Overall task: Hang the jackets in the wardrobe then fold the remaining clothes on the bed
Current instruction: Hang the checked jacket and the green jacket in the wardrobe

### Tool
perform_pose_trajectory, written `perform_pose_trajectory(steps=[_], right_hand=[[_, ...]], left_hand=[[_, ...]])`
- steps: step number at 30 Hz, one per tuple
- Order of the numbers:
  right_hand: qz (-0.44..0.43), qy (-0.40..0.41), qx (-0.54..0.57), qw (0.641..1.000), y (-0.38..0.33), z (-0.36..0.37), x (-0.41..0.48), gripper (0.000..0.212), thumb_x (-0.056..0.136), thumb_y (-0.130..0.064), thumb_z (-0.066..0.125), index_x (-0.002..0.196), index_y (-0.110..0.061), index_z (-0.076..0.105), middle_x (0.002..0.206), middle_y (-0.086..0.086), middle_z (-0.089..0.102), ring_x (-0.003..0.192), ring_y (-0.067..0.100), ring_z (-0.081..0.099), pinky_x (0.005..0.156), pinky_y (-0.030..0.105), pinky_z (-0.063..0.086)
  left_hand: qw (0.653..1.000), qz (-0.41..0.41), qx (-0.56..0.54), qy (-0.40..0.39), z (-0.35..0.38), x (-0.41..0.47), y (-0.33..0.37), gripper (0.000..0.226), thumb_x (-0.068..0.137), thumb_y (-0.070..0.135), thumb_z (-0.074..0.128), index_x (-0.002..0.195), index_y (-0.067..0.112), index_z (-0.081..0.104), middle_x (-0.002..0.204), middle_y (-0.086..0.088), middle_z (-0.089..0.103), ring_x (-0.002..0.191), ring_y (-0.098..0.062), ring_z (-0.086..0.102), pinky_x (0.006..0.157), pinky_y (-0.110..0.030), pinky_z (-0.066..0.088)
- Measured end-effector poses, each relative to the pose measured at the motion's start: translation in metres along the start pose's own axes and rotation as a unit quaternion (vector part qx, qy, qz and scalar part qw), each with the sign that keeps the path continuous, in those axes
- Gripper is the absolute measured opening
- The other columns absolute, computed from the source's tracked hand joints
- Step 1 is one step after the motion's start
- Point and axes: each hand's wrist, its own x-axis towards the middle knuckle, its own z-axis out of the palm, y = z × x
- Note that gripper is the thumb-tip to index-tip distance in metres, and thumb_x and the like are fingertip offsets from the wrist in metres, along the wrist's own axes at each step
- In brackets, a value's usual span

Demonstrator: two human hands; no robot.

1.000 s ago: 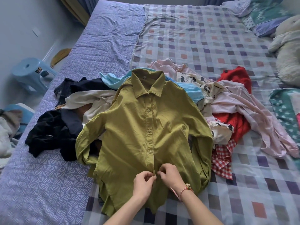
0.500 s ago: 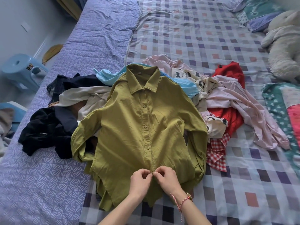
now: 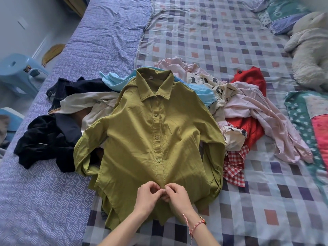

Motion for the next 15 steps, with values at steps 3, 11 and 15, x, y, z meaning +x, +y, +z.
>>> perform_pose_trajectory(steps=[3,11,15], right_hand=[[-0.009,0.024,-0.039,0.999,-0.001,0.007,-0.002,0.017,0.088,-0.028,0.060,0.074,-0.018,0.061,0.071,-0.002,0.065,0.066,0.009,0.058,0.066,0.024,0.050],[0.016,0.171,-0.034,0.985,-0.012,0.016,-0.001,0.029,0.085,-0.017,0.063,0.058,-0.026,0.058,0.064,-0.007,0.063,0.077,0.019,0.061,0.074,0.029,0.049],[0.018,0.167,-0.040,0.985,-0.012,0.013,-0.001,0.031,0.087,-0.015,0.062,0.059,-0.028,0.056,0.065,-0.009,0.062,0.071,0.014,0.060,0.066,0.022,0.042]], left_hand=[[0.999,0.032,0.019,0.030,0.003,-0.004,0.002,0.029,0.079,0.003,0.067,0.060,0.021,0.054,0.061,0.005,0.059,0.057,-0.007,0.052,0.055,-0.012,0.040],[0.998,0.060,0.027,0.013,0.007,-0.002,0.001,0.031,0.080,0.004,0.069,0.065,0.028,0.055,0.069,0.007,0.062,0.066,-0.002,0.056,0.062,-0.009,0.041],[0.997,0.070,0.042,-0.013,0.004,0.001,-0.001,0.034,0.081,0.008,0.067,0.063,0.033,0.054,0.064,0.011,0.060,0.063,0.003,0.056,0.061,-0.004,0.037]])
